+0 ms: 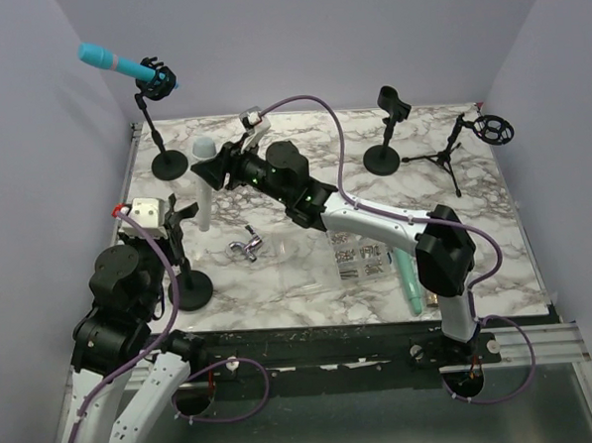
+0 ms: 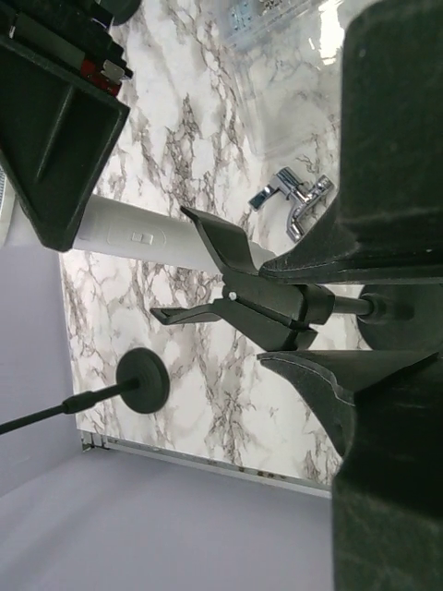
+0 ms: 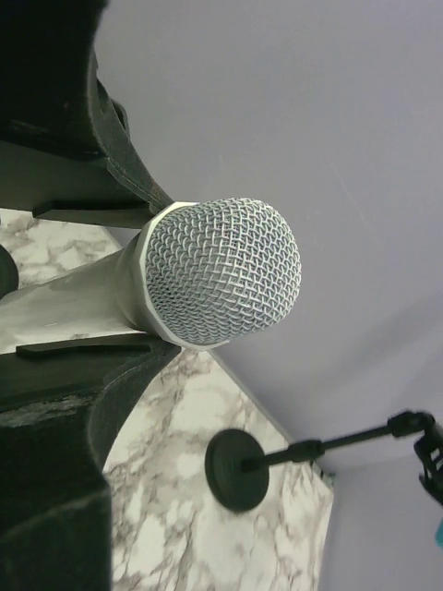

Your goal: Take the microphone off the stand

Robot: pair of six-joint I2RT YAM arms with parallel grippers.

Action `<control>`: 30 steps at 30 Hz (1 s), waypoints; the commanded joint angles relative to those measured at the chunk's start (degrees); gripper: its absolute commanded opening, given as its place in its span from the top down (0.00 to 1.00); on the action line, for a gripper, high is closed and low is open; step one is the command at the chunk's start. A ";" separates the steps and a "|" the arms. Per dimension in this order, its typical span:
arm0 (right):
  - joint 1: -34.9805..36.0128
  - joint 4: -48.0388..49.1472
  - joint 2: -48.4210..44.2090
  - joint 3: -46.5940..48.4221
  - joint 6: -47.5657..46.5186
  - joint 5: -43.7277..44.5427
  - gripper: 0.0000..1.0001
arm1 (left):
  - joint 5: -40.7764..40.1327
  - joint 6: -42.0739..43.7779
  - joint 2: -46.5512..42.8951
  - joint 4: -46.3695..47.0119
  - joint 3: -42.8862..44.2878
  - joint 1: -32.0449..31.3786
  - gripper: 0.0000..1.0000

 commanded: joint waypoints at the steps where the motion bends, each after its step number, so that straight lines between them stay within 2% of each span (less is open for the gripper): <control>1: 0.25 -1.22 -5.12 -2.38 -3.04 8.95 0.99 | 2.41 -4.98 -4.05 1.34 -4.60 -0.08 1.00; 8: 0.24 1.51 -8.33 -9.13 -5.21 10.53 0.99 | 1.24 -8.64 -10.65 2.39 -8.60 -0.05 1.00; 9: 0.23 1.57 -8.34 -9.51 -5.30 10.65 0.99 | 0.43 -8.81 -11.56 2.08 -8.62 -0.08 0.97; 11: 0.27 1.91 -8.20 -10.14 -6.65 11.24 0.99 | -0.89 -9.22 -12.80 1.38 -8.57 -0.04 0.80; 14: 0.24 0.95 -7.19 -9.69 -12.01 14.84 0.99 | -1.32 -9.61 -14.35 0.09 -8.40 -0.09 0.64; 19: -1.96 -6.46 -3.30 -4.95 -15.43 22.73 0.99 | -1.09 -10.24 -15.70 -1.42 -8.77 -0.01 0.48; 23: -5.57 -11.15 0.79 -1.04 -14.97 23.13 0.99 | -1.13 -10.33 -15.05 -1.85 -8.02 -0.01 0.33; 30: -9.70 -16.64 8.63 6.66 -15.03 21.94 0.99 | -1.00 -10.02 -13.33 -2.37 -5.69 -0.07 0.13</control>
